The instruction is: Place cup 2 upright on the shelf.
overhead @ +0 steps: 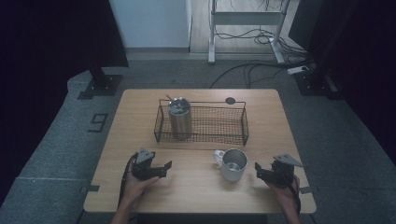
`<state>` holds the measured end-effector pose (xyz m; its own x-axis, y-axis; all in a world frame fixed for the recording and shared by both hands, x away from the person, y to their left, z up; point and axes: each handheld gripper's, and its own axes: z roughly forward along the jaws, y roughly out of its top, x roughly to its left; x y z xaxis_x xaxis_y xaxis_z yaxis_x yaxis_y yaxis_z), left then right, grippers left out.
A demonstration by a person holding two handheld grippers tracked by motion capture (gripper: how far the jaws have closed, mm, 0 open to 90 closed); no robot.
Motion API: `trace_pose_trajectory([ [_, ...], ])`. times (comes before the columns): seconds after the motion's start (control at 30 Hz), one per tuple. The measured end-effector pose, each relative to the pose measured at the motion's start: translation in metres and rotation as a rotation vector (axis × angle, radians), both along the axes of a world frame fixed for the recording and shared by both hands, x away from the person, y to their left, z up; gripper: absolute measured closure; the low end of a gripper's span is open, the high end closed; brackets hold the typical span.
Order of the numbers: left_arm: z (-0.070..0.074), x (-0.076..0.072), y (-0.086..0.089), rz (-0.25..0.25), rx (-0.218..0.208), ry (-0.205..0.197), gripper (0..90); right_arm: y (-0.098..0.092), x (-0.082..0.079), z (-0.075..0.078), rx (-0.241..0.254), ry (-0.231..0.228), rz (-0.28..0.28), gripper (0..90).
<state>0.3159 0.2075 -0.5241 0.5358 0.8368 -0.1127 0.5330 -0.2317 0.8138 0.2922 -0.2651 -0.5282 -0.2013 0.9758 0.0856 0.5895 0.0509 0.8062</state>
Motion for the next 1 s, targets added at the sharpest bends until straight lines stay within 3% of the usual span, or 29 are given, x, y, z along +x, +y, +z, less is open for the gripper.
trace_pose_trajectory([
  [0.2, -0.001, 0.000, 0.000, 0.001, 0.000, 0.006, 14.4, 0.001, -0.007, 0.012, 0.035, -0.017, 0.027, 10.0],
  [1.0, -0.003, 0.001, 0.004, 0.015, -0.009, 0.013, 14.6, 0.019, -0.033, 0.048, 0.078, -0.106, 0.112, 10.1],
])
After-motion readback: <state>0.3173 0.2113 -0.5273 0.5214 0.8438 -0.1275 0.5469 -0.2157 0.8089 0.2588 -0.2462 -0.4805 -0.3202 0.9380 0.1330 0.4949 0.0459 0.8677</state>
